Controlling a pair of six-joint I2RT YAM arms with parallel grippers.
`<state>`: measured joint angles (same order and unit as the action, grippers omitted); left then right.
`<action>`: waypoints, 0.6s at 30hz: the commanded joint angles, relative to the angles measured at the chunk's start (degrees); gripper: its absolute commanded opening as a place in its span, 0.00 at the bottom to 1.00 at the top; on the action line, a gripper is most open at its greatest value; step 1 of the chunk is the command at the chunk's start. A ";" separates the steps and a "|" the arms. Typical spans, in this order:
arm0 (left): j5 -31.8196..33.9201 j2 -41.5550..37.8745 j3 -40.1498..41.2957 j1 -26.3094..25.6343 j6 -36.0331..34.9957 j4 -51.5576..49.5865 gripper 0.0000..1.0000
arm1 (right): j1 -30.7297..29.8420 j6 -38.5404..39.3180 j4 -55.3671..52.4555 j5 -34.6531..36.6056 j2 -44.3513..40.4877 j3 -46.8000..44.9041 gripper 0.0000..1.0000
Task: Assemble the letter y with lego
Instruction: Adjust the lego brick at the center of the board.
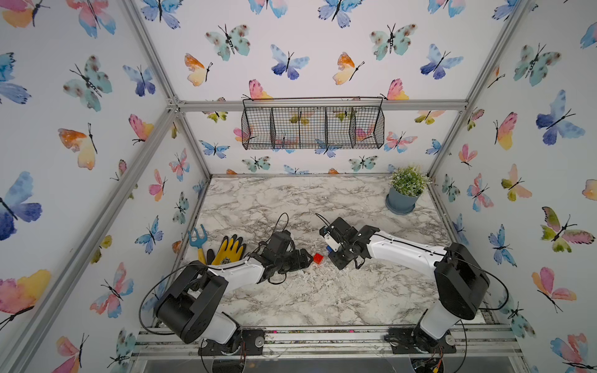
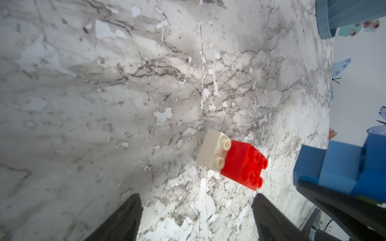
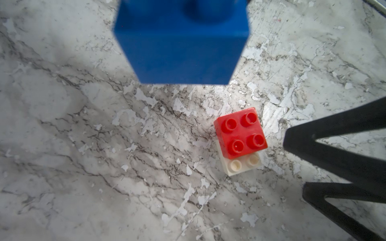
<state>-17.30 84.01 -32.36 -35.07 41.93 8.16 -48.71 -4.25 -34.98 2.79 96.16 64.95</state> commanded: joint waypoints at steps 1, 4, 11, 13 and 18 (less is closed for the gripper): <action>-0.28 1.54 -0.64 0.02 -1.32 -0.07 0.84 | 0.28 0.38 0.35 -0.32 1.09 0.28 0.30; -0.19 2.73 -1.38 -0.16 -1.68 -0.72 0.84 | 0.28 0.38 0.35 -0.32 1.22 0.18 0.30; 1.36 4.44 -2.27 -0.36 -2.19 -2.45 0.83 | 0.28 0.49 0.40 -0.18 1.39 -0.17 0.30; 2.11 4.89 -2.47 -0.44 -2.38 -3.51 0.82 | 0.28 0.48 0.44 -0.15 1.40 -0.21 0.30; 3.53 5.56 -2.88 -0.71 -2.91 -5.16 0.81 | 0.28 0.39 0.44 0.18 1.22 -0.34 0.30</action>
<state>-16.03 87.59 -35.44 -35.38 40.14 8.36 -48.71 -4.25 -34.98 2.81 96.77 64.93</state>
